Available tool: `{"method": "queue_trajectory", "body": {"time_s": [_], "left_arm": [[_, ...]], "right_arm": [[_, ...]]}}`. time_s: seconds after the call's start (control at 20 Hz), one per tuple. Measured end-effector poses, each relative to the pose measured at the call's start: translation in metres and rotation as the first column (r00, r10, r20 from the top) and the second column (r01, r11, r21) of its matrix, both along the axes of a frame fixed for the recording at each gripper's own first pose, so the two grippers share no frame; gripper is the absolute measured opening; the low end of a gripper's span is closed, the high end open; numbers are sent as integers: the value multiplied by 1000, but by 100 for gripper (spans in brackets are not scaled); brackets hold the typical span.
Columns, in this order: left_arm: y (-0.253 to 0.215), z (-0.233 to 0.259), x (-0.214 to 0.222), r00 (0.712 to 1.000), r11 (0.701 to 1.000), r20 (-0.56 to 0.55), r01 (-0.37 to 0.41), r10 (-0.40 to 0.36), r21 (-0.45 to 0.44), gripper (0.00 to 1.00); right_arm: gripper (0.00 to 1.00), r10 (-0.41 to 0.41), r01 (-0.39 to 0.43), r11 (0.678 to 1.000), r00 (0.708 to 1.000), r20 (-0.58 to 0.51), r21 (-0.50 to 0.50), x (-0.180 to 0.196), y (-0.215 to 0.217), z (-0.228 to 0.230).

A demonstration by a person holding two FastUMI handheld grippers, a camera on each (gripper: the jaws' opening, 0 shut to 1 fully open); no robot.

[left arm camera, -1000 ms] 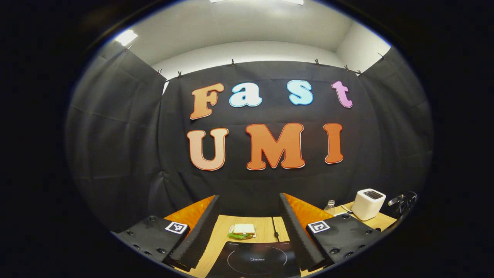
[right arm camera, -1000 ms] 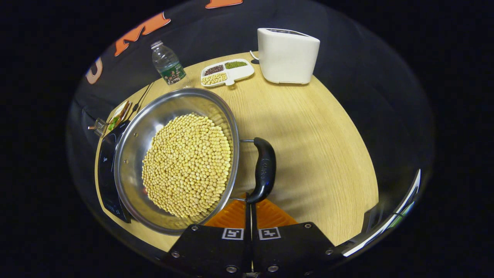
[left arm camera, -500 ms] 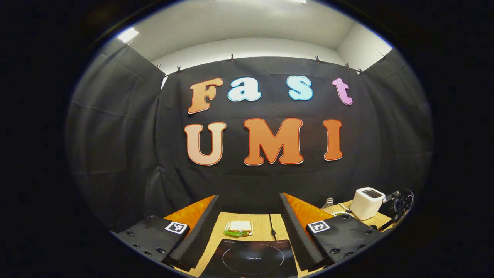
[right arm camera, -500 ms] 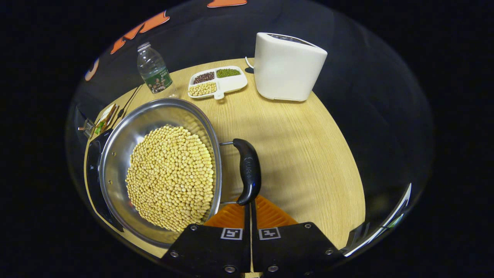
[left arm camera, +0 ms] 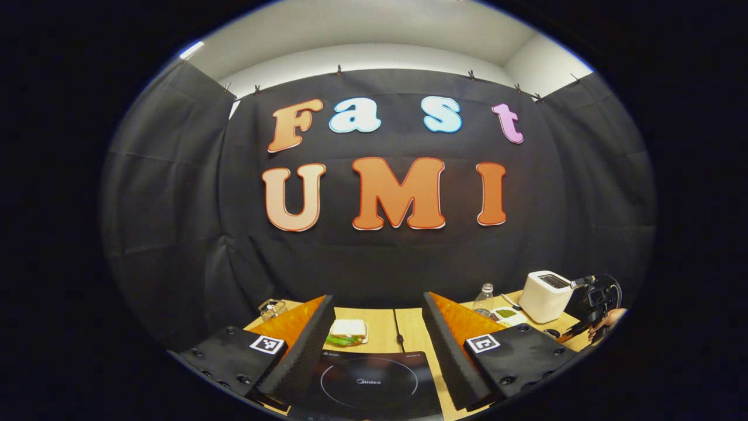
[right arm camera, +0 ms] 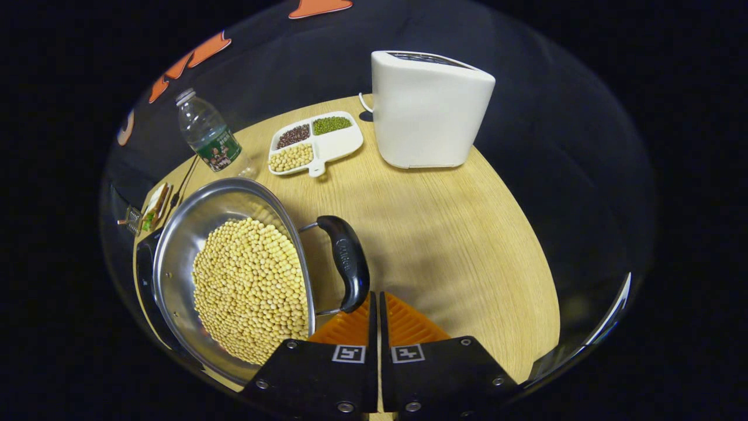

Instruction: First push the handle of the pot to place it horizontally, then grasp the pot with both hands and set it on the induction cooktop.

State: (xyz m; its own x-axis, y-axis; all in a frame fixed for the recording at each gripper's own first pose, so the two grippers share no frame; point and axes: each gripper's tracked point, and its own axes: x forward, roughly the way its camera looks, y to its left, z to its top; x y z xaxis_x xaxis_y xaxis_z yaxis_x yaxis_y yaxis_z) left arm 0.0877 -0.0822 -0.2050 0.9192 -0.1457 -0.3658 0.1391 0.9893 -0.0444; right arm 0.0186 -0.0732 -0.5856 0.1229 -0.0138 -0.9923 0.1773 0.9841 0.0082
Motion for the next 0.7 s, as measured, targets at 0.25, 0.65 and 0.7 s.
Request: {"method": "queue_trajectory", "body": {"time_s": [0.25,0.65,0.7], "left_arm": [[-30,-30,-4,995,997,-78,68,-70,-23,98],[-106,-130,-40,865,970,-439,200,-242,-138,96],[-114,-145,-48,839,969,-484,205,-248,-141,98]], "right_arm": [[3,-104,102,994,990,94,25,20,-12,21],[46,79,-91,994,981,180,60,35,30,59],[53,95,-108,992,978,185,59,36,36,59]]}}
